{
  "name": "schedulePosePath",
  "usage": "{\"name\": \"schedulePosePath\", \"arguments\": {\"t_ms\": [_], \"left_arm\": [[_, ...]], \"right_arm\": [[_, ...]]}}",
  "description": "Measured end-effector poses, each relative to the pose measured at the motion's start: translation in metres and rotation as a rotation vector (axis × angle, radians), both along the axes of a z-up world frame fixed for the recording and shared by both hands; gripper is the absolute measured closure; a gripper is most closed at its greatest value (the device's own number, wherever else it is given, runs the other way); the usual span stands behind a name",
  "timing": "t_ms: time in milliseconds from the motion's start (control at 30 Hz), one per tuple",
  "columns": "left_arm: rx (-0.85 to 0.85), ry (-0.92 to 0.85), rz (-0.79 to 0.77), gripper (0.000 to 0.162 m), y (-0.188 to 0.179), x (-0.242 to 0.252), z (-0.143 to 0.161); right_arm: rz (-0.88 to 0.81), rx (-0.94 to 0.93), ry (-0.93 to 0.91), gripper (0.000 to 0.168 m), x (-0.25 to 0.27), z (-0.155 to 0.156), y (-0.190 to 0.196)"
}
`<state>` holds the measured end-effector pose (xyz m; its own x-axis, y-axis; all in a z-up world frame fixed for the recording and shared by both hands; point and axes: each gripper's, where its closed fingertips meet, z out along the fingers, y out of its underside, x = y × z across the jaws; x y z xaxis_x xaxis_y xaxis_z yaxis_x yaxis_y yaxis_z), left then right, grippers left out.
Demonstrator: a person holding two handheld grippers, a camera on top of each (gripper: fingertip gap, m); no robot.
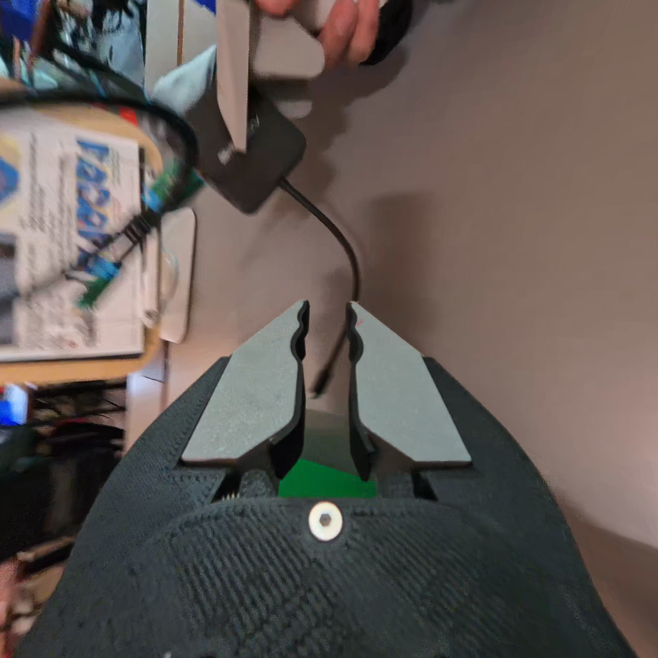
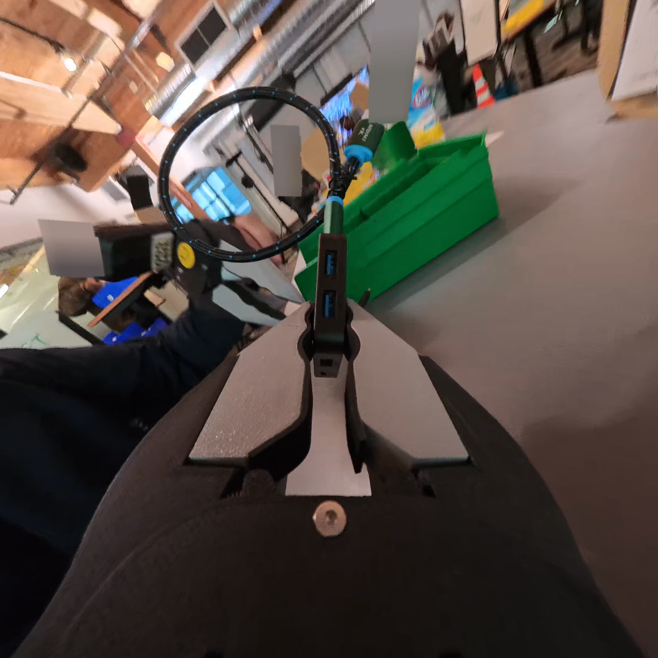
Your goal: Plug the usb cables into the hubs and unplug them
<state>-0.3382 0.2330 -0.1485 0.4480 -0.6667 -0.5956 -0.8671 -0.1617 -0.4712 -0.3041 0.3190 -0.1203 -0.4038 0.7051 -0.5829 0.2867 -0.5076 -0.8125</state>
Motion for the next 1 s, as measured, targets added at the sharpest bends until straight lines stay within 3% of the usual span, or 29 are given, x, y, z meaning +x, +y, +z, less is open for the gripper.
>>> {"name": "schedulePosePath", "arguments": {"t_ms": [200,333,433,500,633,767,1000], "left_arm": [[-0.195,-0.547,0.389,0.135,0.012,0.0,-0.021],[-0.176,-0.923,0.408,0.131,0.026,0.022,0.001],[-0.118,-1.023,0.428,0.125,0.038,0.025,0.006],[-0.207,-1.111,0.356,0.126,0.037,0.05,0.001],[-0.299,-1.124,0.328,0.123,0.037,0.08,-0.031],[-0.311,-1.149,0.422,0.126,0.053,0.07,-0.056],[-0.302,-1.355,0.393,0.11,0.069,0.064,-0.035]], "right_arm": [[-0.135,-0.023,0.206,0.158,0.012,0.037,0.018],[-0.193,-0.006,0.221,0.159,0.013,0.04,0.023],[-0.191,-0.023,0.241,0.158,0.013,0.042,0.022],[-0.204,-0.013,0.243,0.158,0.013,0.042,0.022],[-0.238,0.063,0.158,0.158,0.008,0.028,0.024],[-0.203,0.076,0.107,0.159,0.0,0.017,0.014],[-0.209,0.072,0.182,0.158,0.006,0.031,0.014]]}}
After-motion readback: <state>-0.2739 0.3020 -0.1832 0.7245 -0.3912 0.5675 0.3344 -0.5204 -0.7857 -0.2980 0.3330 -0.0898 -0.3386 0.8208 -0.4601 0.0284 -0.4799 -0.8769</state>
